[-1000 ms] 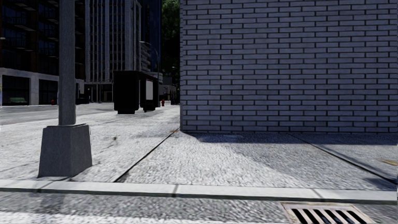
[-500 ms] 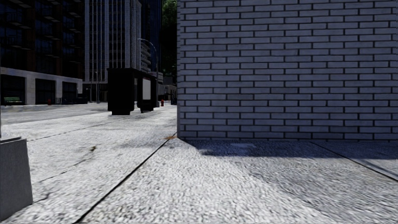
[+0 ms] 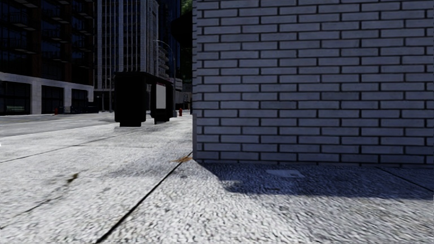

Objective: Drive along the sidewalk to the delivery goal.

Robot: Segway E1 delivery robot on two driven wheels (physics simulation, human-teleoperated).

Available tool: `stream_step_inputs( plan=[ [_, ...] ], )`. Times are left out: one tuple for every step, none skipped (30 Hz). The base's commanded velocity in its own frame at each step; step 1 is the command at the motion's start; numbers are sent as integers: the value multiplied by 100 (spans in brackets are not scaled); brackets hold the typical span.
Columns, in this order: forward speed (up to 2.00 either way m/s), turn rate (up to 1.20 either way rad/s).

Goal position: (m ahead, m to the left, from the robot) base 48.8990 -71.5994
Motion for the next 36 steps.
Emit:
stream_step_inputs(
  plan=[
    [149,34],
    [149,34],
    [149,39],
    [149,63],
    [149,63],
    [149,71],
    [149,74],
    [149,75],
    [149,75],
    [149,75],
    [149,75],
    [149,75],
    [149,75],
    [149,75],
    [149,75],
    [149,76],
    [149,76],
    [149,76],
    [149,76],
    [149,76],
    [149,76],
    [149,76],
    [149,76],
    [149,76],
    [149,76],
    [149,76],
    [149,76],
    [149,76],
    [149,76],
    [149,76],
    [149,76],
    [149,76],
    [149,76],
    [149,76],
    [149,76],
    [149,76]
  ],
)
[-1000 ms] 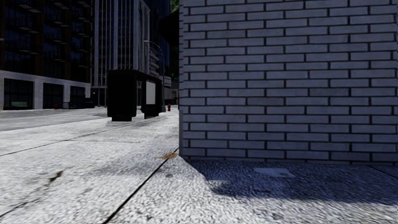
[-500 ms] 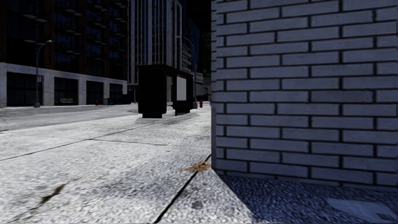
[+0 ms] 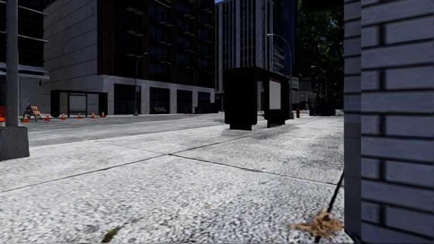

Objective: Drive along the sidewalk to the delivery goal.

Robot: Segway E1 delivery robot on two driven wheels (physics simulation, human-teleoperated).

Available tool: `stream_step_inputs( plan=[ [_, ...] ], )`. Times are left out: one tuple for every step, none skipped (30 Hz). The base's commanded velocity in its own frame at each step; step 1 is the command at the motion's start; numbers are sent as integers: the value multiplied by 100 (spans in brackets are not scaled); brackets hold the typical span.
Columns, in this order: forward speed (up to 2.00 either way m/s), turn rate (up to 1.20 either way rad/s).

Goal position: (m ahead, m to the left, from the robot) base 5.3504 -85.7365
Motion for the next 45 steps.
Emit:
stream_step_inputs(
  plan=[
    [149,76],
    [149,76],
    [149,76],
    [149,76],
    [149,59],
    [149,8],
    [149,0],
    [149,0],
    [149,0],
    [149,0],
    [149,0],
    [149,0],
    [149,0],
    [149,0],
    [149,0],
    [149,0],
    [149,0],
    [149,-40],
    [149,-60],
    [149,-75],
    [149,-75],
    [149,-87],
    [149,-99],
    [149,-109],
    [149,-113],
    [149,-114],
    [149,-114],
    [149,-115],
    [149,-115],
    [149,-115],
    [149,-115],
    [149,-115],
    [149,-111],
    [149,-91],
    [149,-80],
    [149,-76],
    [149,-21],
    [149,-7],
    [149,-3],
    [149,0],
    [149,0],
    [149,0],
    [149,0],
    [149,0],
    [149,0]
  ],
)
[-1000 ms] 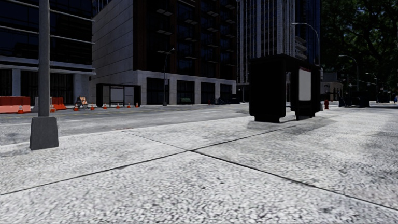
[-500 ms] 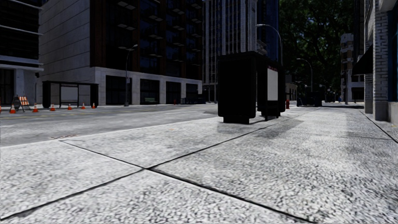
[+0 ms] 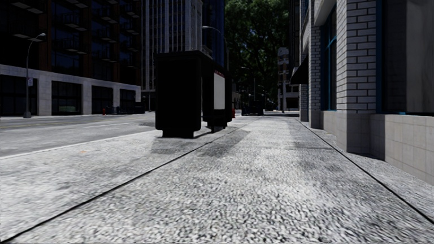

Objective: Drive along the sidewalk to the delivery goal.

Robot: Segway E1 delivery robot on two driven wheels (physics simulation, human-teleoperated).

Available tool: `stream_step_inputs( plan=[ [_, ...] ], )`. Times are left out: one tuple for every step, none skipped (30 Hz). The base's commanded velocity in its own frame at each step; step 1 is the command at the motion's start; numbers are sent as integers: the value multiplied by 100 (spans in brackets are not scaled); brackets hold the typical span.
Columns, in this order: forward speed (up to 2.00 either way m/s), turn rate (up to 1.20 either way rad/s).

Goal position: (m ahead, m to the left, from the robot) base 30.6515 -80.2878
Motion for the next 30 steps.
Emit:
stream_step_inputs(
  plan=[
    [149,0],
    [149,0],
    [149,0],
    [149,-35],
    [149,-89],
    [149,-89],
    [149,-120],
    [149,-120],
    [149,-120],
    [149,-38],
    [149,-19],
    [149,-19],
    [149,-16],
    [149,-15],
    [149,-15],
    [149,-15],
    [149,-15],
    [149,-14],
    [149,-14],
    [149,-14],
    [149,-14],
    [149,-15],
    [149,-25],
    [149,-25],
    [149,-70],
    [149,-120],
    [149,-120],
    [149,-120],
    [149,-120],
    [149,-120]
  ],
)
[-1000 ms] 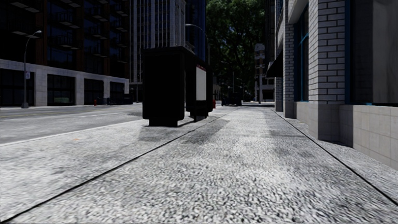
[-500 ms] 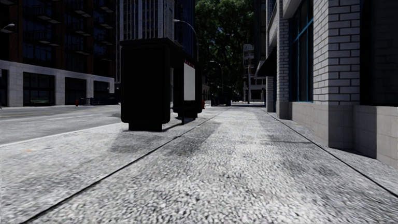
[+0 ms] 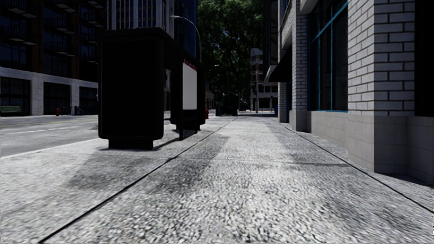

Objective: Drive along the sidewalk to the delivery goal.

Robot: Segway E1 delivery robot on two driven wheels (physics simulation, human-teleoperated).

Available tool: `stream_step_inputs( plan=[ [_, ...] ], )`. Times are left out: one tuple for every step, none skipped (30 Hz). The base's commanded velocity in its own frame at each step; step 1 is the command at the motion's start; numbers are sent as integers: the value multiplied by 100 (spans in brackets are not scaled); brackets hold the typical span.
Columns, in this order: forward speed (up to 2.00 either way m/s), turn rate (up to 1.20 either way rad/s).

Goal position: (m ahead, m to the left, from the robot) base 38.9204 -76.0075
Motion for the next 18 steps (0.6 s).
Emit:
stream_step_inputs(
  plan=[
    [149,-120],
    [149,-69],
    [149,-58],
    [149,-12],
    [149,-5],
    [149,-5],
    [149,-2],
    [149,-1],
    [149,-1],
    [149,0],
    [149,0],
    [149,0],
    [149,0],
    [149,0],
    [149,0],
    [149,0],
    [149,0],
    [149,0]
  ],
)
